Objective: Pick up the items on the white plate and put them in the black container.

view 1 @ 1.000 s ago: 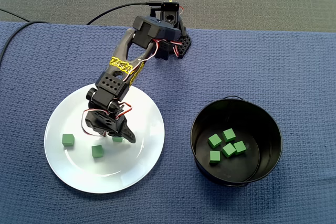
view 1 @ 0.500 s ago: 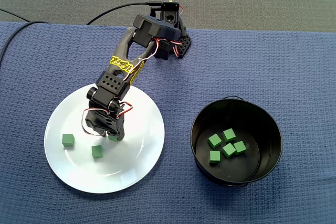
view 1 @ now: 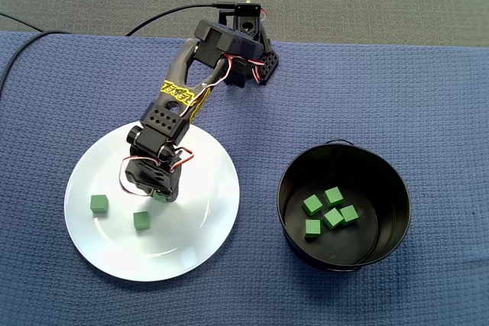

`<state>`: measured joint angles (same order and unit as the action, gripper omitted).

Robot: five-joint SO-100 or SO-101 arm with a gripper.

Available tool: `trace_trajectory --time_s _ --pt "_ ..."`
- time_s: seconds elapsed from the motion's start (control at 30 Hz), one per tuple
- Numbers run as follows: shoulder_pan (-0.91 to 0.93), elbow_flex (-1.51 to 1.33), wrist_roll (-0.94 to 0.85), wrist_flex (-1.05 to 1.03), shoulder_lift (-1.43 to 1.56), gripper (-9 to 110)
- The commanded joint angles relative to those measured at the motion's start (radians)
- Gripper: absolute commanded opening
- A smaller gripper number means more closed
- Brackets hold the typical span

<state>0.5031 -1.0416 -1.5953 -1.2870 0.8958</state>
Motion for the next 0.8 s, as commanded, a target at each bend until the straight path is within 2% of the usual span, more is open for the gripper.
trace_trajectory --time_s 0.0,0.23,0.33,0.43,0.57,0.77 --pt "0.037 0.144 0.114 -0.044 0.212 0" --pt "0.028 0.196 0.433 0.239 0.603 0" --pt "-0.061 0.137 0.561 0.371 0.787 0" --pt "-0.209 0.078 0.617 0.448 0.942 0" --pt "-0.463 -0.009 0.588 0.586 1.052 0" --pt "-0.839 -0.293 0.301 0.785 1.124 0"
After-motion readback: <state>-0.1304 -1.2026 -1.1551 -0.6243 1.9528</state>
